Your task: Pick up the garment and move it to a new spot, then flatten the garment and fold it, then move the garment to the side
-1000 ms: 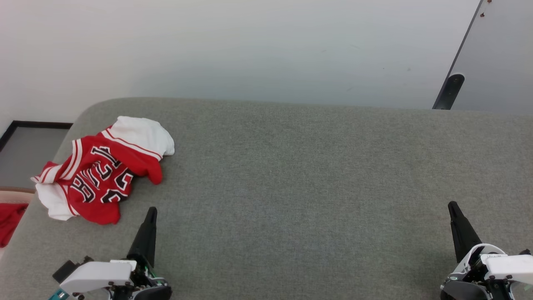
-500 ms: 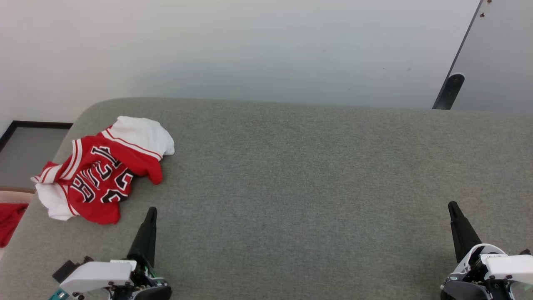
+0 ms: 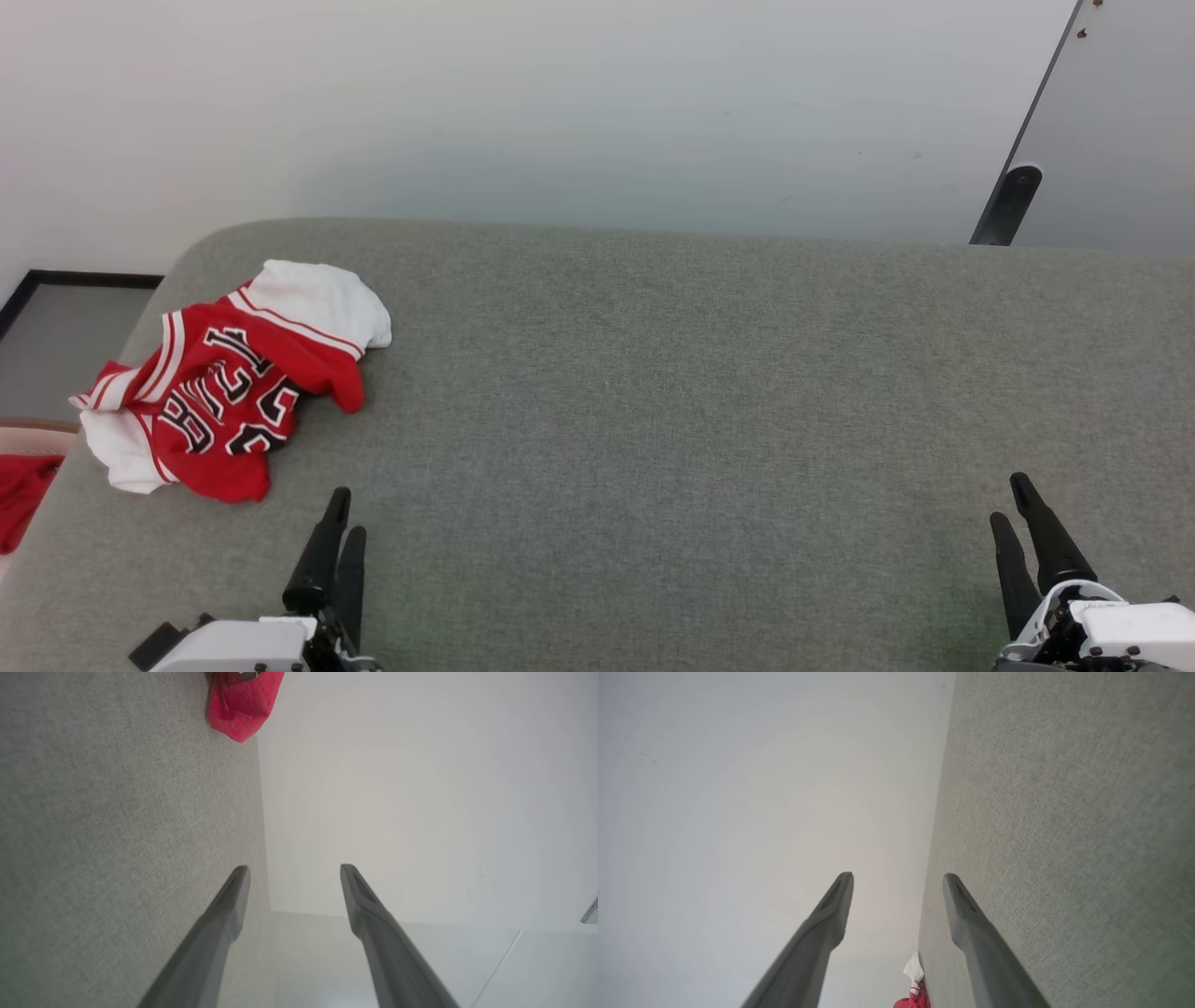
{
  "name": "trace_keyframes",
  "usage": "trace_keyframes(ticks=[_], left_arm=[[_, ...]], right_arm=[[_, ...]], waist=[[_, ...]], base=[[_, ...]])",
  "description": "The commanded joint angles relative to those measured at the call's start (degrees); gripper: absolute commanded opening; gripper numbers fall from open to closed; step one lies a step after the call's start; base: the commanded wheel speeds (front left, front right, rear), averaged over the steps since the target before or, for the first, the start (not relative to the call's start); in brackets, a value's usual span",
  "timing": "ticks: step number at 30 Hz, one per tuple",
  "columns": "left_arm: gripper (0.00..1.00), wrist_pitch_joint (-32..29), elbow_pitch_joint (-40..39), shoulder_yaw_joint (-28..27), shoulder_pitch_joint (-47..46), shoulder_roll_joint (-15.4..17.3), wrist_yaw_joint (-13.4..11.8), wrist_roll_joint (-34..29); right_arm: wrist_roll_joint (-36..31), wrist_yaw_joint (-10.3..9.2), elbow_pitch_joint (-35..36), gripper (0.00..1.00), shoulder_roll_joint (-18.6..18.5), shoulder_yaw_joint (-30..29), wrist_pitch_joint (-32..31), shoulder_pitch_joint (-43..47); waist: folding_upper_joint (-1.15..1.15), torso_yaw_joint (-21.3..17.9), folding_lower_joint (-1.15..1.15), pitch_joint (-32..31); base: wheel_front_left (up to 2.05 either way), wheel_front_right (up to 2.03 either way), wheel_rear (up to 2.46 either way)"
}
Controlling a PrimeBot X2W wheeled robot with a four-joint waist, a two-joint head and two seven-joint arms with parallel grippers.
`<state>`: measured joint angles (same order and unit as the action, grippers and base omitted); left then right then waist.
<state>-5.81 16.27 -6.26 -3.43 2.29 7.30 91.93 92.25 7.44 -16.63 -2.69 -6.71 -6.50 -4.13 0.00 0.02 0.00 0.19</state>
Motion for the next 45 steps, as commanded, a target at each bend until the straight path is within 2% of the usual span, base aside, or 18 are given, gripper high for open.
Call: trace_keyframes(ticks=[1, 12, 30, 45], left_arm=[[1.00, 0.62, -1.14, 0.00, -1.41, 0.77, 0.03, -0.98], [1.00, 4.02, -0.39, 1.78, -2.35, 3.73, -0.02, -8.48], [1.00, 8.46, -2.00, 3.32, -2.83, 6.84, -1.98, -33.01], [1.00, 11.19, -2.03, 4.50, -2.76, 8.59, -2.01, -47.52]], right_arm=[[-0.31, 0.01, 0.94, 1.00, -0.58, -0.16, 0.37, -1.77], [-7.72, 0.02, 0.51, 1.00, -3.07, 1.27, 3.28, -3.40], [-27.42, 0.03, -0.21, 1.00, -7.38, 4.62, 7.40, -5.93], [-40.40, 0.04, 0.32, 1.00, -9.26, 5.82, 8.87, -6.67]], waist=[[0.00, 0.03, 0.00, 0.02], [0.00, 0.12, 0.00, 0.12], [0.00, 0.13, 0.00, 0.37], [0.00, -0.02, 0.00, 0.54]], base=[[0.00, 0.00, 0.00], [0.00, 0.00, 0.00], [0.00, 0.00, 0.00], [0.00, 0.00, 0.00]])
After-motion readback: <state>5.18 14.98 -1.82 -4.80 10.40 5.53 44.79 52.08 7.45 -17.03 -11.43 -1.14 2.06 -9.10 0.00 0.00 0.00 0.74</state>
